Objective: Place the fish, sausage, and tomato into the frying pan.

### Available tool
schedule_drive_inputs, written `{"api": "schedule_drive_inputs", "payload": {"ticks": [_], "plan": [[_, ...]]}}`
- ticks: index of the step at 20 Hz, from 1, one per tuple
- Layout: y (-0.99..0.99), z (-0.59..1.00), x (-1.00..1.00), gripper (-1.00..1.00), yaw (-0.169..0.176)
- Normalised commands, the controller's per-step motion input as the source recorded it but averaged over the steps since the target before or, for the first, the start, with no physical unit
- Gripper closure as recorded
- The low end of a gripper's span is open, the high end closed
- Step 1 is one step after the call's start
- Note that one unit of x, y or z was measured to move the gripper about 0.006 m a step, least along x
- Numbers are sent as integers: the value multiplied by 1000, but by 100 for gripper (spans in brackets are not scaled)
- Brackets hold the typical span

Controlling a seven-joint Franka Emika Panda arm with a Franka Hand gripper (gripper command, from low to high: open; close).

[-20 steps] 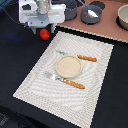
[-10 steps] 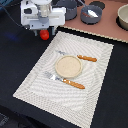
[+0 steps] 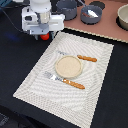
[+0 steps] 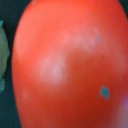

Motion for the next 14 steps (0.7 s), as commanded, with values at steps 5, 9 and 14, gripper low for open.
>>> {"api": "schedule_drive_inputs", "payload": {"ticks": [5, 9, 14], "plan": [[187, -130, -71, 100, 0], [24, 665, 329, 100, 0], [46, 1000, 790, 100, -15]]}}
